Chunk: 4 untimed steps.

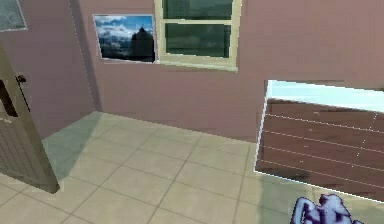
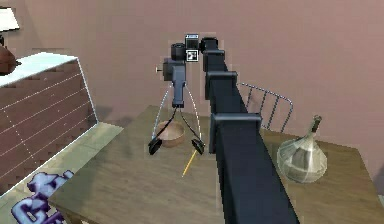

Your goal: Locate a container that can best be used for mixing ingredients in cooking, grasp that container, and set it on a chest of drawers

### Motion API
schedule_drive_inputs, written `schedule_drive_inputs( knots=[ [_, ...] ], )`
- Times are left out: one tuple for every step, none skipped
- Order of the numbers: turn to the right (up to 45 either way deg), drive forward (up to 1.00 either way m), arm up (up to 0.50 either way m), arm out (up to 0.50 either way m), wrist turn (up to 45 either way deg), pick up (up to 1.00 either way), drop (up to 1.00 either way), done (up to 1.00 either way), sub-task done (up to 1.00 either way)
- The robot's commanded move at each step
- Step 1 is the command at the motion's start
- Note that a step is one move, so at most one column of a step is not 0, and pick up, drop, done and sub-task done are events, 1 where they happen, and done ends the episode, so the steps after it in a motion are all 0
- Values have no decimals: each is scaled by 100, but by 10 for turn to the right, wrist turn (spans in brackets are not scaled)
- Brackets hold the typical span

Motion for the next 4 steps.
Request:
schedule_drive_inputs(
  knots=[
    [0, 0, 0, 0, 450, 0, 0, 0, 0],
    [0, 0, 0, 0, 450, 0, 0, 0, 0],
    [0, 0, 0, 0, 450, 0, 0, 0, 0],
    [0, 0, 0, 0, 210, 0, 0, 0, 0]
  ],
)
